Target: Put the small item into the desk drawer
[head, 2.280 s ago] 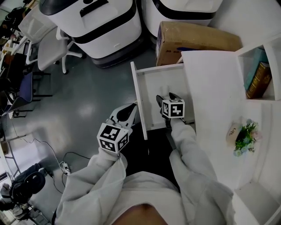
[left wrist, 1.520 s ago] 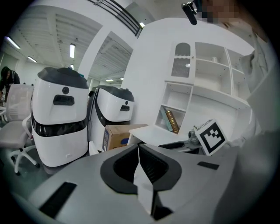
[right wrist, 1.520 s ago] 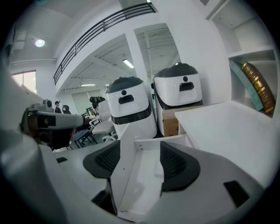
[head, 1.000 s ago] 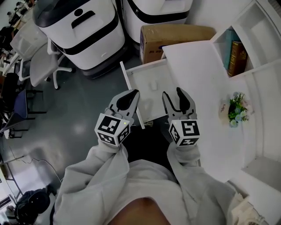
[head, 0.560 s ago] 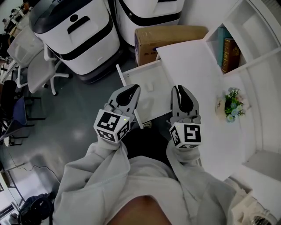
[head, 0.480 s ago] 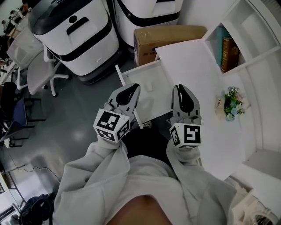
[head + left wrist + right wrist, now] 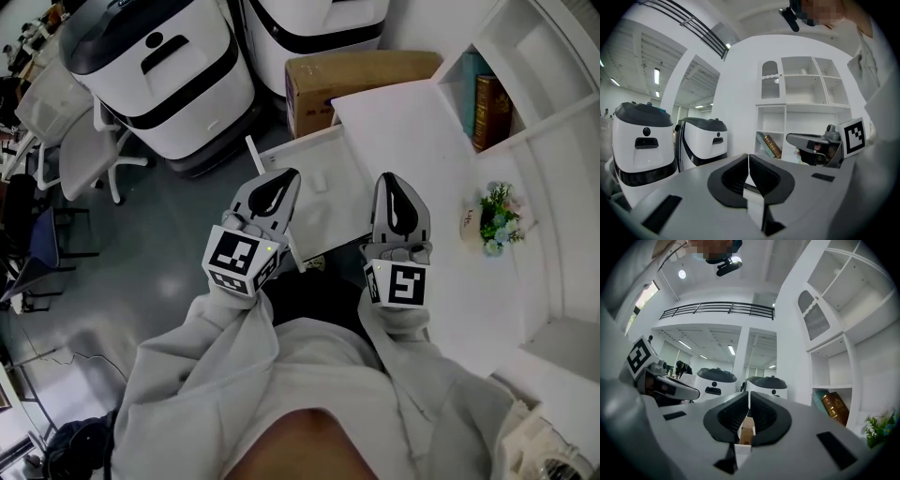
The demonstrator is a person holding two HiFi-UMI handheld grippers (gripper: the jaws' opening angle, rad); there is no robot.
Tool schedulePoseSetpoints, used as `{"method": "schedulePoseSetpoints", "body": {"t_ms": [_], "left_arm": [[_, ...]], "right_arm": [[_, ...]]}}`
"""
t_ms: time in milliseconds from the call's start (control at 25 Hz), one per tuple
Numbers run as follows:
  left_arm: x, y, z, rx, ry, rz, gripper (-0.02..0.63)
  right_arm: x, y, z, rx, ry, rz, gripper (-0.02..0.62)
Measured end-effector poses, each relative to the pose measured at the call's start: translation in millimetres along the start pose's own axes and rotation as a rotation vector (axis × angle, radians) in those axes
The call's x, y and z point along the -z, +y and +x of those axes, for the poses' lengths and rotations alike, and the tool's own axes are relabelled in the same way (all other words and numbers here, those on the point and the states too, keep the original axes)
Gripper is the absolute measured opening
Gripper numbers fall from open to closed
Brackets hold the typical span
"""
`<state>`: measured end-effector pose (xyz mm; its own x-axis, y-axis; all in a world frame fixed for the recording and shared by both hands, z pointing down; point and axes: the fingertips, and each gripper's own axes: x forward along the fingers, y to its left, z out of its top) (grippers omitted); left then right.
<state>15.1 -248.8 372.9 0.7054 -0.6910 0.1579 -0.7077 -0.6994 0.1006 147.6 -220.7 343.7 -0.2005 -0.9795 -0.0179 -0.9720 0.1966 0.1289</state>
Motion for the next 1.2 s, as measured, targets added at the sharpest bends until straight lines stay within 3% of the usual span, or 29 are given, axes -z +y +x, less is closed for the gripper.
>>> {"method": "schedulePoseSetpoints", "body": {"t_ms": [440,1200], "left_arm": [[-11.9,11.8,-10.4,-0.055,-0.1,0.046,0.021],[-12.0,13.7,-3.9,-0.063,-0.091,0.048,0.023]], "right_arm": [[7.6,8.7,7.4,-0.046,0.011,0.024,0.037],[2.8,4.3,14.9,-0.052,-0.004,0.039,0.036]]}}
